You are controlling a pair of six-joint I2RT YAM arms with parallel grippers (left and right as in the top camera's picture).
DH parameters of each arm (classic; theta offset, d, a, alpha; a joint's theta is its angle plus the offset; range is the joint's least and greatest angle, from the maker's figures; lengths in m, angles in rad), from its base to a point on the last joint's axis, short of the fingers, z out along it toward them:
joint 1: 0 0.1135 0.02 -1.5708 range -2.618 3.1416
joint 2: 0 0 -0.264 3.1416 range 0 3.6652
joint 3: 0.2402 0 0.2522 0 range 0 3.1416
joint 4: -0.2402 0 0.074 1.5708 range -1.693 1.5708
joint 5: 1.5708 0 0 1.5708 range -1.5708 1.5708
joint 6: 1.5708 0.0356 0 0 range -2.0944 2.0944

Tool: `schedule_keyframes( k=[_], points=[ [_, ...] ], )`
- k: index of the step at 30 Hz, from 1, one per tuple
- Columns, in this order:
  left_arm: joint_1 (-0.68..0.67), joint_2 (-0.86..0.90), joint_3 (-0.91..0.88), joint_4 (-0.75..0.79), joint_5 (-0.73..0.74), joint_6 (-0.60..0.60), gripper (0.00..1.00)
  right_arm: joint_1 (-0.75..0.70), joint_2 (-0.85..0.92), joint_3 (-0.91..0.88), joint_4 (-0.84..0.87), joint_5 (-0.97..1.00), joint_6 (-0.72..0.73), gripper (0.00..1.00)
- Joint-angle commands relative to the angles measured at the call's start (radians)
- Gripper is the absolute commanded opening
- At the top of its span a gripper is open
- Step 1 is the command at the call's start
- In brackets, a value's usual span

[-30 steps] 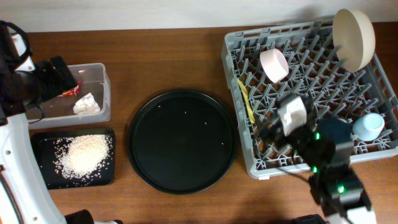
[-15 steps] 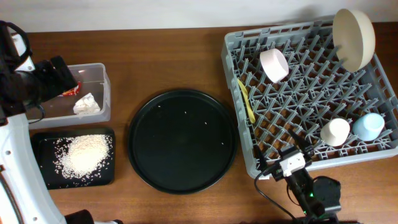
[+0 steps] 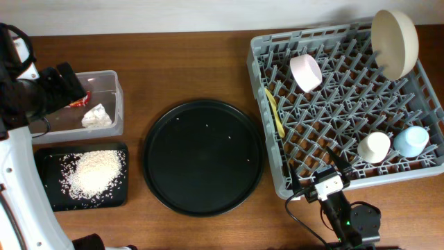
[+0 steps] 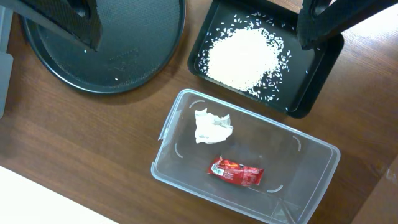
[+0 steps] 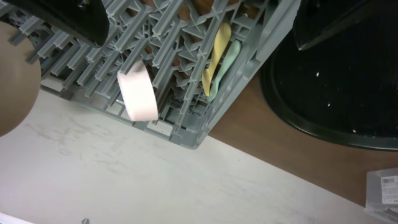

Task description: Sort waste into correct bins and load items into the dishwasher rack

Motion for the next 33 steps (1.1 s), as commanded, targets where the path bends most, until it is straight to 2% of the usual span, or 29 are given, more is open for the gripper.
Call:
schedule_keyframes(
  k=[1,15,18,20,22,24,33],
  points=[
    [0.001,0.002,0.001,0.001,0.006,-0.013,0.99,-0.010,-0.009,-0.007,-0.004,0.013,0.015,0.98],
    [-0.031,-0.005,0.001,-0.006,0.003,-0.013,0.99,-0.010,-0.009,-0.007,-0.004,0.013,0.015,0.98],
    [-0.122,-0.042,-0.005,0.087,-0.098,-0.013,0.99,-0.010,-0.009,-0.007,-0.004,0.013,0.015,0.98],
    [-0.189,-0.078,-0.045,0.237,-0.138,-0.003,0.99,-0.010,-0.009,-0.007,-0.004,0.013,0.015,0.98],
    [-0.253,-0.130,-0.127,0.382,-0.136,0.051,0.99,-0.010,-0.009,-0.007,-0.004,0.013,0.015,0.98],
    [-0.289,-0.182,-0.219,0.474,-0.137,0.056,0.99,-0.010,-0.009,-0.007,-0.004,0.013,0.015,0.98],
    [-0.307,-0.621,-1.022,1.035,-0.138,0.078,0.99,-0.010,-0.009,-0.007,-0.004,0.013,0.015,0.98]
  ],
)
